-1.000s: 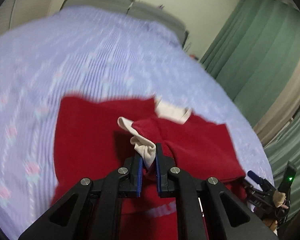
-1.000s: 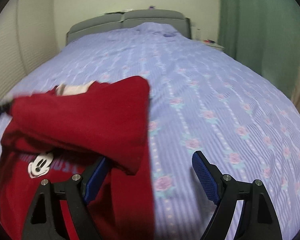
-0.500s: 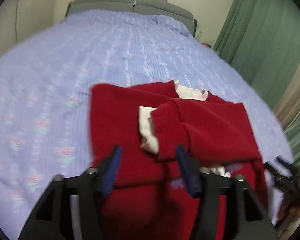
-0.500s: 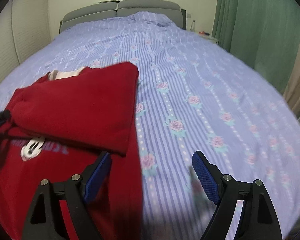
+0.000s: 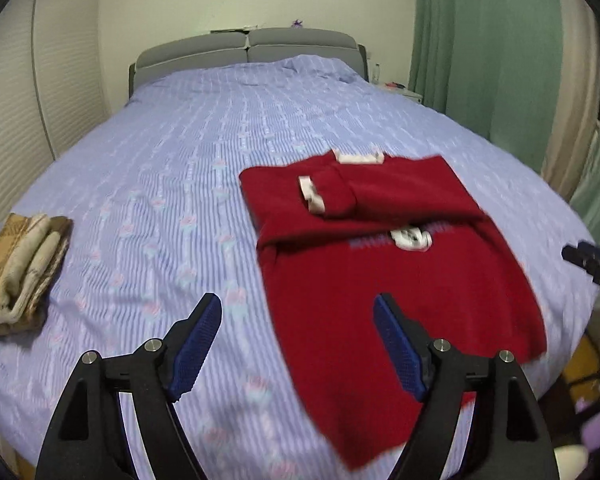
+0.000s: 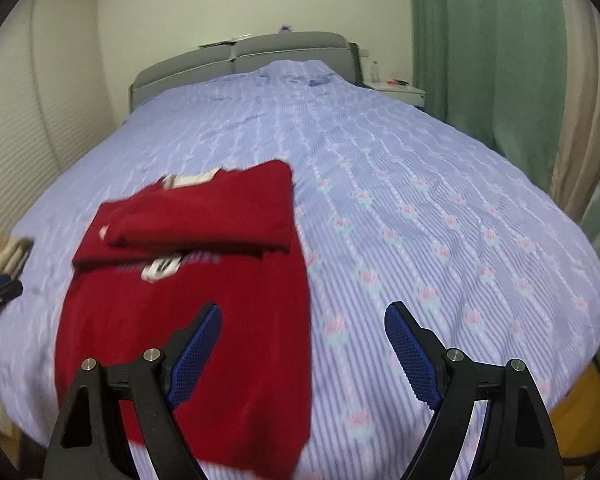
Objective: Fold small clothes
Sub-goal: 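Grasp the sweatshirt hem with both grippers and lift it toward the collar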
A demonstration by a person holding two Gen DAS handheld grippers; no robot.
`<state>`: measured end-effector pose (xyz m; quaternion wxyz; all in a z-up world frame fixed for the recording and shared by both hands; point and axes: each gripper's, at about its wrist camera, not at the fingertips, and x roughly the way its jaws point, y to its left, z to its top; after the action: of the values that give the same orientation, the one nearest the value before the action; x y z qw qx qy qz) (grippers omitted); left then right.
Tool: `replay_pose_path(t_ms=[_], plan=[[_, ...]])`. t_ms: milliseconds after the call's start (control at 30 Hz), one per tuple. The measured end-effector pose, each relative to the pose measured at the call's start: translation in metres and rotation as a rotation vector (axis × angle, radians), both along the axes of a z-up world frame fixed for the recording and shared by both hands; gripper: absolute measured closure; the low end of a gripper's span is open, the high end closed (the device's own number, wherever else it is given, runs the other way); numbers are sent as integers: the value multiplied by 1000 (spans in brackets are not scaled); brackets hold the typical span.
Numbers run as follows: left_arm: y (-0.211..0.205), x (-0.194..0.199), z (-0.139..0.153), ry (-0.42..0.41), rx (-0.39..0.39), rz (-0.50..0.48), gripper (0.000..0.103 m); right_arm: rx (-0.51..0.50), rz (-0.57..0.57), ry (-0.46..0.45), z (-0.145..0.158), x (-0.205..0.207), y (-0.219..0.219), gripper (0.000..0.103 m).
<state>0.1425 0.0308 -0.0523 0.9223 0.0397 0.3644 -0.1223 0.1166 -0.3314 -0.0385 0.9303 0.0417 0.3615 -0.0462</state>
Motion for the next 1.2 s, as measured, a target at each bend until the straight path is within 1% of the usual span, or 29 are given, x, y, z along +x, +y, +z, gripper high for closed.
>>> replay_pose_path(t_ms=[67,167,233,333,367,400,433,500,533,567,633,700,767,833,900,1000,1167,1200], plan=[[3,-16,-7,8,-14,-14,25,1,33,7,-5,-15,7,19],[10,-34,-23,50,-58,17,25,16,67,27,-19,-37,16,19],[9,-40,-34,84,-81,16,25,24,72,46,-30,-46,17,19],[2,-43,-48,122,-77,10,25,51,70,89,-46,-54,13,20],[-1,-43,-55,146,-87,10,25,57,64,98,-50,-56,11,20],[-3,-45,-60,160,-101,2,25,75,60,112,-56,-57,8,22],[-5,-45,-67,179,-134,-9,25,99,63,125,-61,-58,6,26],[-4,-42,-76,211,-181,-15,26,131,62,156,-71,-57,4,30],[-3,-38,-84,247,-217,-4,27,142,64,170,-75,-56,4,32],[-2,-36,-88,263,-235,-5,30,169,74,179,-79,-53,3,33],[-1,-32,-96,295,-268,-11,33,198,87,188,-83,-51,5,37],[0,-28,-103,330,-306,-16,37,202,110,196,-87,-46,9,37],[-1,-23,-107,341,-310,-14,39,199,116,210,-92,-43,11,38],[-4,-19,-112,351,-316,-24,39,215,113,235,-99,-40,11,41],[-6,-14,-119,364,-323,-27,39,246,112,250,-105,-38,10,41],[-6,-11,-119,364,-350,-28,39,264,104,271,-115,-33,8,41],[-4,5,-121,393,-456,-13,39,270,91,270,-120,-25,12,41],[-4,7,-122,401,-468,-11,42,267,87,272,-121,-23,14,43]])
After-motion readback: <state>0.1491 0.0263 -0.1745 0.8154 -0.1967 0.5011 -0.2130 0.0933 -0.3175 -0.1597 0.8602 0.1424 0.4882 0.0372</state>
